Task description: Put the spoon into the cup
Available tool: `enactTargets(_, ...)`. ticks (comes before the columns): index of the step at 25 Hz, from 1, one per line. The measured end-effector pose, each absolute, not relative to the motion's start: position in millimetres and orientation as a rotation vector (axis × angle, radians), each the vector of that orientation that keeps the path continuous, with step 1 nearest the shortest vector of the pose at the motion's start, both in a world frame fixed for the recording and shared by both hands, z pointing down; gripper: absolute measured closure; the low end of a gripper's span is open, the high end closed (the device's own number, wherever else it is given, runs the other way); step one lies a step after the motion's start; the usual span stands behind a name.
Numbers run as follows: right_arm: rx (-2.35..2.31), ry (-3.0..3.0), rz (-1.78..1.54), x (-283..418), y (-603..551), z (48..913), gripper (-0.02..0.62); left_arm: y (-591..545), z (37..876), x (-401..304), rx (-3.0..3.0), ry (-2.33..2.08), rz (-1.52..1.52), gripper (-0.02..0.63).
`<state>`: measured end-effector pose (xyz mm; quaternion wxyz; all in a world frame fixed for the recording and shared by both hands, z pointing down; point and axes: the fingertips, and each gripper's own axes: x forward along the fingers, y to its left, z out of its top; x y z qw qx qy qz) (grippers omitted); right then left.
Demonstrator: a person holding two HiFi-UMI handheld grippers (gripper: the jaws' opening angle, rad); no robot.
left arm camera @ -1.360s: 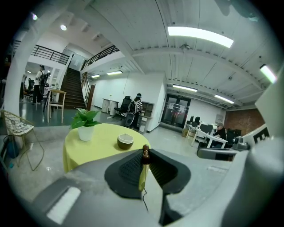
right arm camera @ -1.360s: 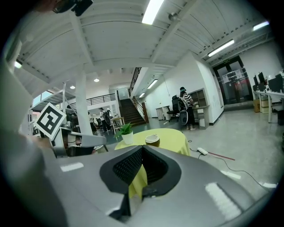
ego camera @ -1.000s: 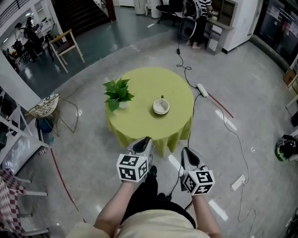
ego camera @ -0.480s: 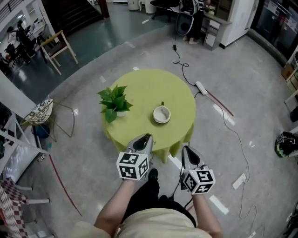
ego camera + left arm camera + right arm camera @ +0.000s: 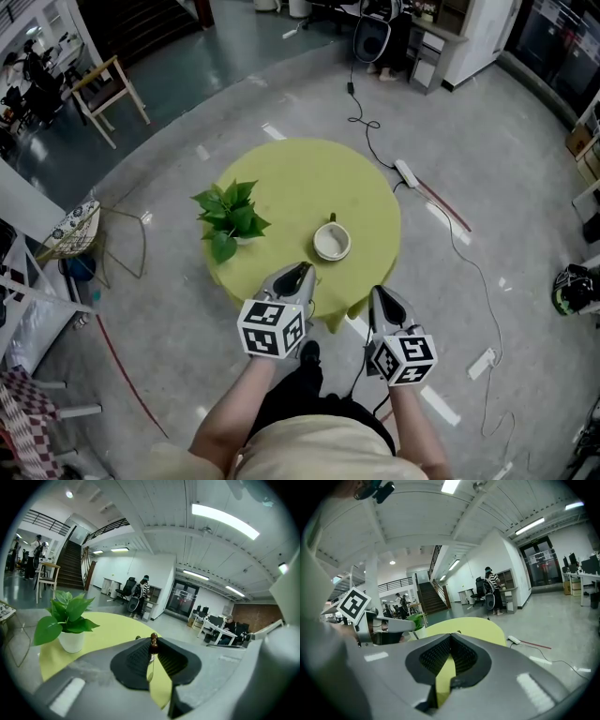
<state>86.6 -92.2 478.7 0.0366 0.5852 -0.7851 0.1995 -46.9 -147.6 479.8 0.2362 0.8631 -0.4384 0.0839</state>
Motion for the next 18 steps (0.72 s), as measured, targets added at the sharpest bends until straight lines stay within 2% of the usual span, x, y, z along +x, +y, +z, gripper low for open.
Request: enactTargets(18,1.885,-2.339,0.610,90.0,-145.0,477.0,0.595,-214.4,468.4,-25.2,2.417,-1.061,0.171,0.563)
